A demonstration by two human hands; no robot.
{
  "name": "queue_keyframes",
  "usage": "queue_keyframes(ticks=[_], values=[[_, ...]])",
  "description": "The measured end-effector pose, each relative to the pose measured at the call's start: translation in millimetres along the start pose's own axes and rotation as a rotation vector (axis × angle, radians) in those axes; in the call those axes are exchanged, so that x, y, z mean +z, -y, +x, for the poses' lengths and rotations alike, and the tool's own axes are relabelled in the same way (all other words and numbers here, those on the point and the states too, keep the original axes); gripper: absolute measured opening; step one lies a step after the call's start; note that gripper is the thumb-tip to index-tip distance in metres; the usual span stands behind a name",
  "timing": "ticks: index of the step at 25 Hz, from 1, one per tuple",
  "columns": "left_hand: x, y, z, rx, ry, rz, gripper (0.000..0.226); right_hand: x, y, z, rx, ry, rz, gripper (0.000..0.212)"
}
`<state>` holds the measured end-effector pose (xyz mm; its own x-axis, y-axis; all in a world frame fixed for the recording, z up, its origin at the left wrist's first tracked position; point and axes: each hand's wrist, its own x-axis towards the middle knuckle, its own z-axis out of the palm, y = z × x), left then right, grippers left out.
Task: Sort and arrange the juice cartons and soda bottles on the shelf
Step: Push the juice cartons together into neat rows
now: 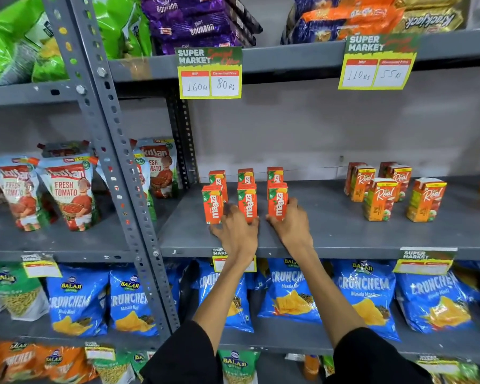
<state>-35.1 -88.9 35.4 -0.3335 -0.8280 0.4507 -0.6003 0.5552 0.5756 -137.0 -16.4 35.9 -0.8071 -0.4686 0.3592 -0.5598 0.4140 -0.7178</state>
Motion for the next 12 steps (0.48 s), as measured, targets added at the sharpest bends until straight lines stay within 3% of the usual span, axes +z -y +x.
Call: queue_keyframes(ticks=[3,7,9,12], values=[[-4,-3,0,-0.002,0.025,-0.021,0.042,-2,1,1,0.009,0.012,0.004,0.065],[-12,-10,-14,0.017,0.010,-0.148,0.068,-15,-8,-7,-0.007,0.012,0.138,0.080],[-13,-19,-32,0.066,-0.107,-0.168,0.069,-31,-23,-14,-0.063,-0.030,0.160,0.070],[0,-55,-68,0.210,-0.276,-0.173,0.050,-73,-60,-22,-0.147,-0.156,0.173,0.044]])
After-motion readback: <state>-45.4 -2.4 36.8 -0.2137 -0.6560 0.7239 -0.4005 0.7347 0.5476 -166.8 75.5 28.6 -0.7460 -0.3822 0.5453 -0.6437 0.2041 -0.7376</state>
